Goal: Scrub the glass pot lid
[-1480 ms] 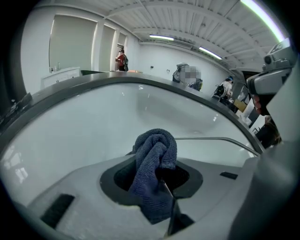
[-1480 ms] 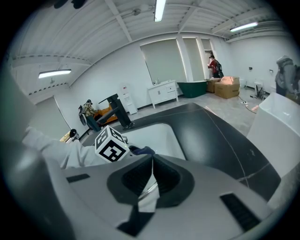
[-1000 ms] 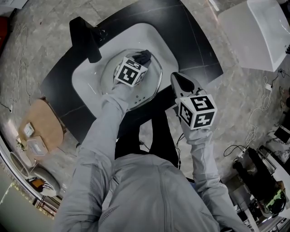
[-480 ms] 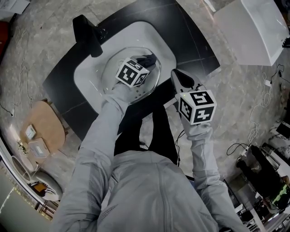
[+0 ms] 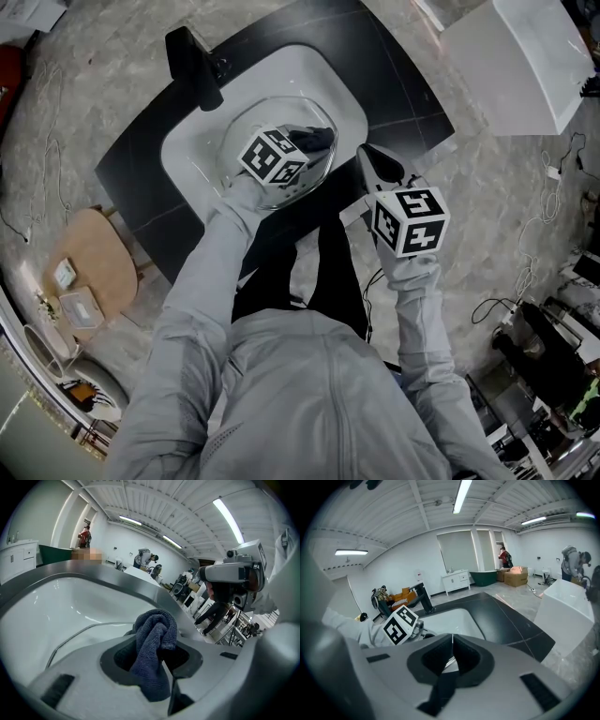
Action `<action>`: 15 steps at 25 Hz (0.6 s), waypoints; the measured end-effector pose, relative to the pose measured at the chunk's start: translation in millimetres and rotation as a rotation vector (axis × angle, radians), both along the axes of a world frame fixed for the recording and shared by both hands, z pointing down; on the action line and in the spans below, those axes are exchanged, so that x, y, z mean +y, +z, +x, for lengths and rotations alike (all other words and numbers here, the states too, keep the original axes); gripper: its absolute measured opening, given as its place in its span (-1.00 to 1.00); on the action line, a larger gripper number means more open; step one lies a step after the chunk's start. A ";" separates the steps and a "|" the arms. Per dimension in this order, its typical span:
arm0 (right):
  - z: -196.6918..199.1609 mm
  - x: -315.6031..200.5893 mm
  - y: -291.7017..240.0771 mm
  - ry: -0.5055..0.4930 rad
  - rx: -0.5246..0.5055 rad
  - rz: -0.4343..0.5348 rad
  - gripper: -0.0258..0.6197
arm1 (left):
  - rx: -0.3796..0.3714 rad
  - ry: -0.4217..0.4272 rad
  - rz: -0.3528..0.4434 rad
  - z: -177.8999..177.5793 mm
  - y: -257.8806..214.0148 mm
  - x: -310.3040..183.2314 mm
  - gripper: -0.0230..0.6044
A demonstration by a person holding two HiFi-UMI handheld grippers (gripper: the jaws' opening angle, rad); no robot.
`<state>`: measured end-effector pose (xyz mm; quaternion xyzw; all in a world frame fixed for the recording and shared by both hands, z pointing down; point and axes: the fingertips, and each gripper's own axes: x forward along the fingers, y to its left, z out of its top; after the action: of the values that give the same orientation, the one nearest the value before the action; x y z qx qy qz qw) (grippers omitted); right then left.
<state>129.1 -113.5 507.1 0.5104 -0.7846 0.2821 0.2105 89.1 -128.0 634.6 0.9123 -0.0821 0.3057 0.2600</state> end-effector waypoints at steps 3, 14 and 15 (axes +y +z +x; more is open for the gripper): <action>-3.6 2.8 -1.5 0.004 -0.002 0.002 -0.83 | 0.016 0.020 -0.035 -3.5 -3.8 8.0 -0.51; -18.7 9.1 -3.1 -0.008 -0.005 -0.001 -0.83 | 0.063 0.112 -0.189 -18.1 -14.2 38.9 -0.51; -20.1 9.5 -2.7 -0.012 -0.005 -0.002 -0.83 | 0.066 0.119 -0.207 -19.3 -14.9 41.9 -0.51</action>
<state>109.0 -104.0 504.3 0.5049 -0.7877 0.2830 0.2108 69.8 -86.2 619.7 0.8934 0.0127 0.2972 0.3366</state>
